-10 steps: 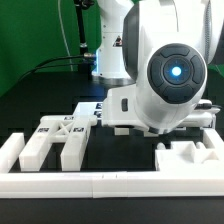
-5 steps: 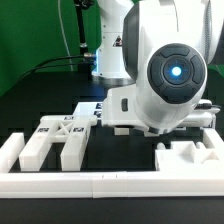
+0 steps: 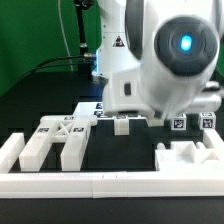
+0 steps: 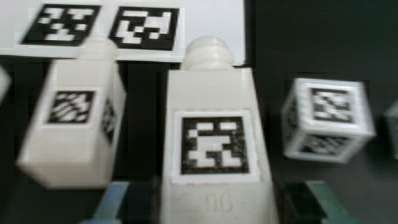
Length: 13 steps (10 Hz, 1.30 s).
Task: Assemble chair
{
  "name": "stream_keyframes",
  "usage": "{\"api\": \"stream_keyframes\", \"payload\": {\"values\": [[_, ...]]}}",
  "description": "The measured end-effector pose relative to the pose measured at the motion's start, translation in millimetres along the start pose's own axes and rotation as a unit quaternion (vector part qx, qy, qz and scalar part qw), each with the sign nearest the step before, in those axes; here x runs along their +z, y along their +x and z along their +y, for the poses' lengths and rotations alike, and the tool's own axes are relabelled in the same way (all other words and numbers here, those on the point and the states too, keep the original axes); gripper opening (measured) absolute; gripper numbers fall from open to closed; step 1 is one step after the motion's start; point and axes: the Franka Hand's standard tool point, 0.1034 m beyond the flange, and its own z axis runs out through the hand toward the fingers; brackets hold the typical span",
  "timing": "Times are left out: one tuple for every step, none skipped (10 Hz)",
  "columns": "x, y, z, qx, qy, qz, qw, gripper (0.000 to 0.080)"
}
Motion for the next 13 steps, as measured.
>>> {"api": "stream_keyframes", "payload": {"values": [[-15.1,-12.0,-1.2,0.002,0.008,-0.001,1.000,0.0284],[-25.5,-21.4,-4.9,0.003,0.005,-0.006,1.000,0.0284],[-27.4,-13.6,-6.3,0.000,0.005,0.015,1.000,0.0284],[-26.8,-13.2,-5.9,0.000,0.005,0.016,1.000,0.0285],[-32.0,-2.5,-7.8,-0.001,-0.002,0.051,0.999,0.0285],[-42.3,1.2,-18.1,-0.012,-0.016,0.095,0.995,0.0285],[-68.5,-8.9,-29.4,-0.021,-0.019,0.124,0.992,0.0285],[-94.9,-10.2,-35.3,-0.025,-0.017,0.164,0.986,0.0285],[-113.7,-11.9,-40.1,-0.031,-0.027,0.188,0.981,0.0285],[-119.1,-0.9,-42.1,-0.033,-0.023,0.243,0.969,0.0285],[-114.9,-3.4,-41.0,-0.033,-0.021,0.265,0.964,0.0285],[-120.9,3.5,-43.8,-0.036,-0.020,0.312,0.949,0.0285],[-126.6,14.4,-50.7,-0.045,-0.024,0.365,0.930,0.0285]]}}
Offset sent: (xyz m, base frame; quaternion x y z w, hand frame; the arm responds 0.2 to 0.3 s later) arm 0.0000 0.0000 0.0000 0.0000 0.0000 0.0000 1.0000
